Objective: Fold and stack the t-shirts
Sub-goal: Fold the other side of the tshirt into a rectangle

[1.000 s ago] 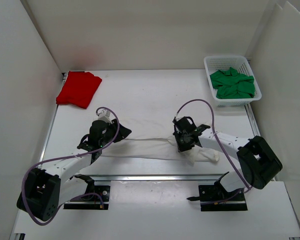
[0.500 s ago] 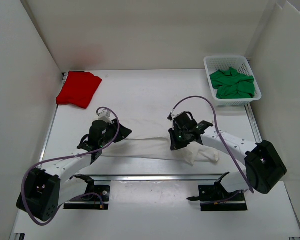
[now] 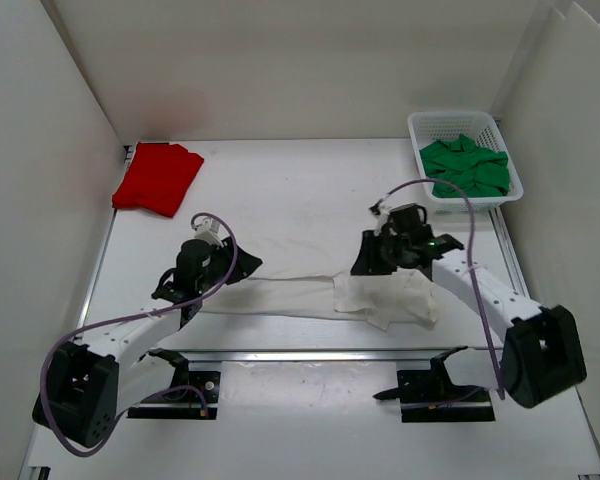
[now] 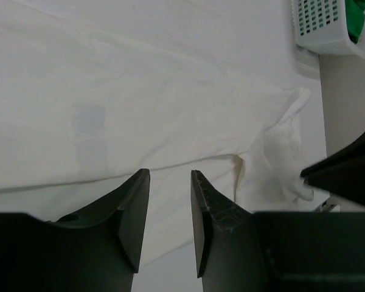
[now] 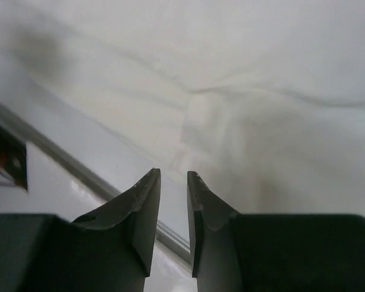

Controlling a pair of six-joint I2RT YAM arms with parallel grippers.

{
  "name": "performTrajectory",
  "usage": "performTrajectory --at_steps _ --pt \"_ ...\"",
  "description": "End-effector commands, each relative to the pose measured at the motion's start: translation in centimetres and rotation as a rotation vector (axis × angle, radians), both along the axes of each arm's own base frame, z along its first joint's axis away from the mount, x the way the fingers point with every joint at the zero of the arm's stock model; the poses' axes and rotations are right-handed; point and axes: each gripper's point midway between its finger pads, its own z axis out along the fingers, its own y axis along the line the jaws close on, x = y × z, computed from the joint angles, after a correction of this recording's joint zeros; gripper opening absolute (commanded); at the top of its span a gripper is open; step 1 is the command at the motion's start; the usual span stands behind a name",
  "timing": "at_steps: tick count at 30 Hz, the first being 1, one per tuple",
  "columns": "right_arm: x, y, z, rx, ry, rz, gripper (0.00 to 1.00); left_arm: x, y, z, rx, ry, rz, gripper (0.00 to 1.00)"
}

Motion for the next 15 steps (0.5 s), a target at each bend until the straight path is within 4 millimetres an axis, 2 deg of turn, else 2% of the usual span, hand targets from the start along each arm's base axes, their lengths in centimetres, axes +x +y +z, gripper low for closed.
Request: performTrajectory --at_steps 1,3,4,6,10,13,15 --pt "3.5 -3.1 3.0 0.111 -0.120 -0.180 0.23 -0.2 -1.9 2.0 0.025 -0.068 -0.067 0.43" --pt "6.2 -7.9 2.6 0.114 -0.189 -0.412 0.21 -1.1 -4.5 2.2 0.037 -0.077 -0.146 0.44" --pt "6.8 -9.1 2.3 0.109 -0.215 -0.467 0.21 -1.4 -5.1 2.0 0.047 -0.073 -0.167 0.44" --pt "8.1 -13.6 0.5 0.074 -0.265 -0.659 0.23 -2.8 -8.1 2.0 0.042 -0.077 -0.275 0.43" --pt "9.7 -18.5 -1.4 0.072 -0.271 -0.824 0.29 -4.8 -12.4 0.5 0.049 -0.034 -0.423 0.44" --pt "10.9 -19.6 -1.9 0.062 -0.272 -0.840 0.34 -5.8 -14.2 -0.4 0.058 -0.027 -0.479 0.44" --pt "12.0 -20.2 -2.0 0.039 -0.297 -0.840 0.36 -6.5 -14.8 -1.8 0.067 0.007 -0.504 0.43"
